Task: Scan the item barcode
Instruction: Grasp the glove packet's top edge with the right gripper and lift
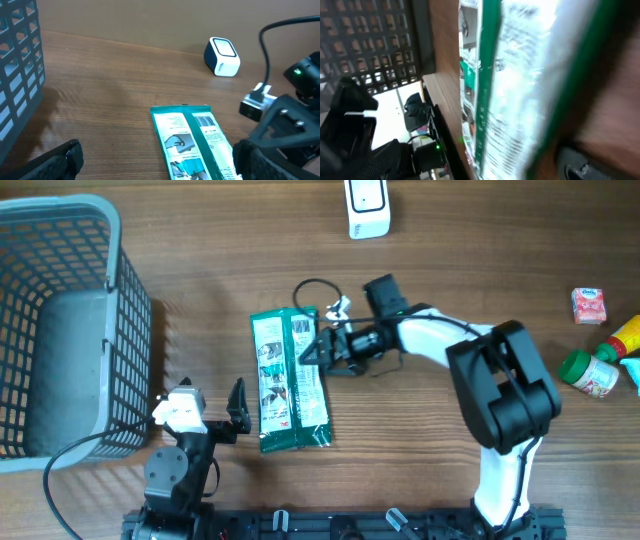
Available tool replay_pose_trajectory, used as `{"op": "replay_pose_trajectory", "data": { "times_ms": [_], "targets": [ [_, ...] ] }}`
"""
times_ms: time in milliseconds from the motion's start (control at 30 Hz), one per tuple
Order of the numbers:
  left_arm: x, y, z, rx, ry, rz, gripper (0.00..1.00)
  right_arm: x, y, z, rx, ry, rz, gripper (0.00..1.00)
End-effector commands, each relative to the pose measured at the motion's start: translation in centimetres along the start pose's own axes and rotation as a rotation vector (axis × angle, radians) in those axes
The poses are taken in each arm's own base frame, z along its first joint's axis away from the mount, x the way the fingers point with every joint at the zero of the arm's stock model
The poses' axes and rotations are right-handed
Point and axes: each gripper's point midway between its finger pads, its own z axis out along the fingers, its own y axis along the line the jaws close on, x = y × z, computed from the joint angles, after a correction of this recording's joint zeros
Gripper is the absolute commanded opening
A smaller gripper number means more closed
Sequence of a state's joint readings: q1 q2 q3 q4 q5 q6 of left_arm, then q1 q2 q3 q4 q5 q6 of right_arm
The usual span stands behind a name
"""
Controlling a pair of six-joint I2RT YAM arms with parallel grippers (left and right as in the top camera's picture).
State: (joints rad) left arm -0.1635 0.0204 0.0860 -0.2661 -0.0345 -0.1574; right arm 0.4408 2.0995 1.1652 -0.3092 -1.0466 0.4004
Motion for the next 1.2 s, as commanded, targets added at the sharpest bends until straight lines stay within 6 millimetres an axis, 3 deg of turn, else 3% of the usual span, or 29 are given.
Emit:
{"op": "replay_pose_trajectory", "data": {
  "times_ms": [0,33,67,100,133,167,333,467,567,767,900,967,1167],
  "targets": [
    [0.1,0.0,0.0,0.004,-0.001,0.018,1.0,2.1,-6.6,3.1,0.32,-0.036,0.275,1.0],
    [0.1,0.0,0.0,0.005,0.0,0.019,1.0,2.1,-7.1,3.4,0.35,-0.059,0.331,0.88],
    [0.1,0.0,0.0,0.005,0.0,0.019,1.0,2.2,-7.7,3.6,0.372,-0.079,0.388,0.54],
    [0.1,0.0,0.0,0.005,-0.001,0.019,1.0,2.1,-8.0,3.8,0.382,-0.096,0.426,0.32],
    [0.1,0.0,0.0,0.005,0.0,0.019,1.0,1.9,-8.2,4.0,0.381,-0.103,0.427,0.14],
    [0.1,0.0,0.0,0.004,-0.001,0.019,1.0,1.5,-8.1,4.1,0.368,-0.112,0.413,0.04],
    [0.1,0.0,0.0,0.004,-0.001,0.018,1.0,-0.1,-7.3,4.2,0.334,-0.145,0.299,0.04],
    [0.1,0.0,0.0,0.005,0.0,0.019,1.0,-0.6,-4.4,2.8,0.322,-0.158,0.168,0.05],
    [0.1,0.0,0.0,0.004,-0.001,0.019,1.0,0.4,-0.2,-0.5,0.354,-0.151,-0.009,0.05],
    [0.1,0.0,0.0,0.005,0.0,0.019,1.0,3.7,4.0,-10.6,0.718,-0.221,-0.188,0.05],
    [0.1,0.0,0.0,0.004,-0.001,0.019,1.0,5.7,4.9,-16.0,0.927,-0.267,-0.221,0.05],
    [0.1,0.0,0.0,0.004,-0.001,0.019,1.0,6.4,4.6,-17.5,1.003,-0.256,-0.201,0.05],
    [0.1,0.0,0.0,0.005,0.0,0.019,1.0,6.2,4.9,-17.8,1.017,-0.254,-0.2,0.05]
  ]
}}
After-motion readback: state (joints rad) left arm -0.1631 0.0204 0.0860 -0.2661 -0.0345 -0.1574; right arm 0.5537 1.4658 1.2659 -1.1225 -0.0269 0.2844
